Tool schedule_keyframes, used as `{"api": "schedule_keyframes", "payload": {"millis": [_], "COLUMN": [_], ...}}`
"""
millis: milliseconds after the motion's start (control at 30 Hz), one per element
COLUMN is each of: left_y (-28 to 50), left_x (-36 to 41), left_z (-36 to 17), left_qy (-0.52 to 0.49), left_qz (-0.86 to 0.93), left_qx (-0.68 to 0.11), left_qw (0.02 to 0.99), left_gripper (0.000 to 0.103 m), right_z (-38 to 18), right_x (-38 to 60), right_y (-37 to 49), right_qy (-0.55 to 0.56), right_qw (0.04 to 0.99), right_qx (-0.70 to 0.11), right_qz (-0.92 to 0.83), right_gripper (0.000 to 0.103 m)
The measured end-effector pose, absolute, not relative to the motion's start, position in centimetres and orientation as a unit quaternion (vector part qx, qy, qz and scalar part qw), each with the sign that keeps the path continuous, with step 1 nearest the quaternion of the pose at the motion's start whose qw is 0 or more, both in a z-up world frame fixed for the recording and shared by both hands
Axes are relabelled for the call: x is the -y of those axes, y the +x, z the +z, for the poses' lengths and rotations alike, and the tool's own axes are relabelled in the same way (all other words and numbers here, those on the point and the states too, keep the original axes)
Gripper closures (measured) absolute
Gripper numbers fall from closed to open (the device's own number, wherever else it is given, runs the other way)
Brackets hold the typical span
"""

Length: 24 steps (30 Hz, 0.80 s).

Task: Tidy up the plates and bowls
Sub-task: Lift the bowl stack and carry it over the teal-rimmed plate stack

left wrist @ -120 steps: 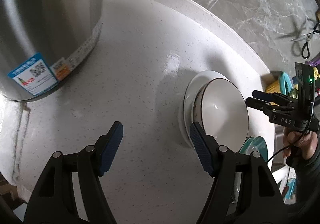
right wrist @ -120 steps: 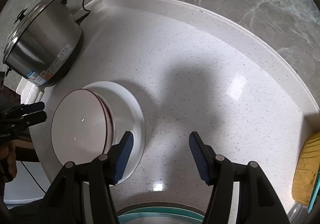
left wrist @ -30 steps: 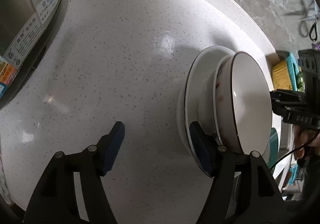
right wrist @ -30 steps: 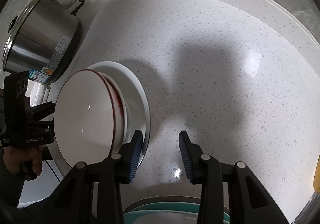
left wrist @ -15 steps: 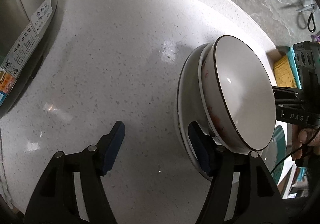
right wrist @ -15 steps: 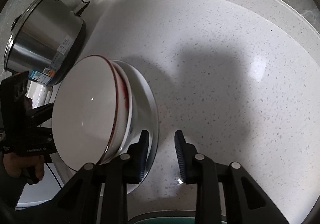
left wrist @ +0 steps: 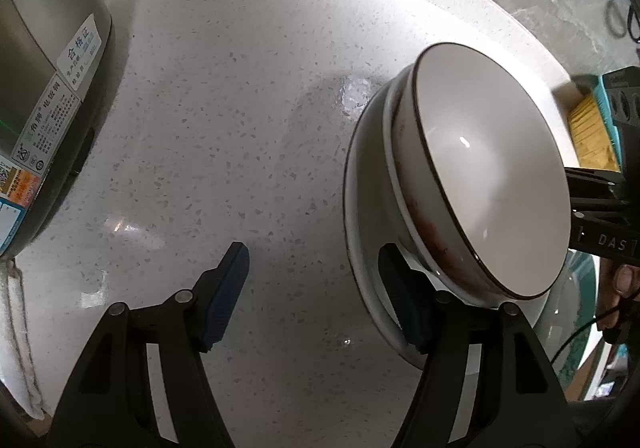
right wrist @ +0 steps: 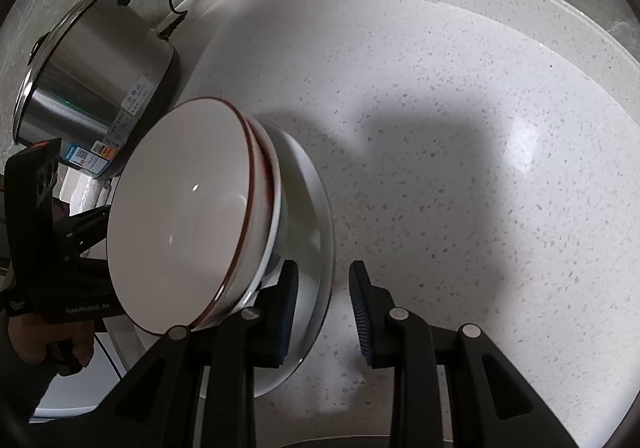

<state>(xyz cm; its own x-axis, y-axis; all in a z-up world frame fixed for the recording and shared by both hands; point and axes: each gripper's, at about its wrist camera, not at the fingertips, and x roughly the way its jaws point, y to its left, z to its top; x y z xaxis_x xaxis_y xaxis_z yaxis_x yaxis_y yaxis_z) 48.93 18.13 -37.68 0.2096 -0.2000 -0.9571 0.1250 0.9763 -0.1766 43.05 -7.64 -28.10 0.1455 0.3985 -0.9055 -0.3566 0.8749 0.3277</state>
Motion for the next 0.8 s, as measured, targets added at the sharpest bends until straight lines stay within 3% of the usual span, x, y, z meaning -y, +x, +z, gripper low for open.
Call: {"api": "schedule_keyframes", "payload": {"millis": [167, 267, 333, 433, 800], "left_y": [49.0, 49.0, 49.0, 49.1, 49.1], "left_x": [-17.3, -17.3, -16.6, -15.9, -14.9], "left_z": [-37.7, -37.6, -37.5, -37.4, -37.0], "left_qy": [-0.029, -0.032, -0.044, -0.049, -0.032], "left_qz": [-0.099, -0.104, -0.12, -0.136, -0.117], "left_qx": [-0.618, -0.616, -0.613, -0.612, -0.607], "left_qw": [0.78, 0.781, 0.78, 0.778, 0.785], "left_gripper": [0.039, 0.048, 0.068, 0.087, 0.089], "right_z": [-28.4, -28.4, -28.4, -28.5, -28.3], "right_x": [7.4, 7.4, 7.2, 6.5, 5.6], "right_y": [42.9, 43.0, 42.9, 42.7, 42.7], "right_qy": [0.024, 0.026, 0.021, 0.0, -0.014], "right_qw": [0.755, 0.757, 0.758, 0.76, 0.774], "right_qx": [-0.604, -0.603, -0.601, -0.6, -0.594], "right_qz": [0.254, 0.252, 0.253, 0.252, 0.221], "right_gripper": [0.073, 0.073, 0.073, 0.084, 0.088]}}
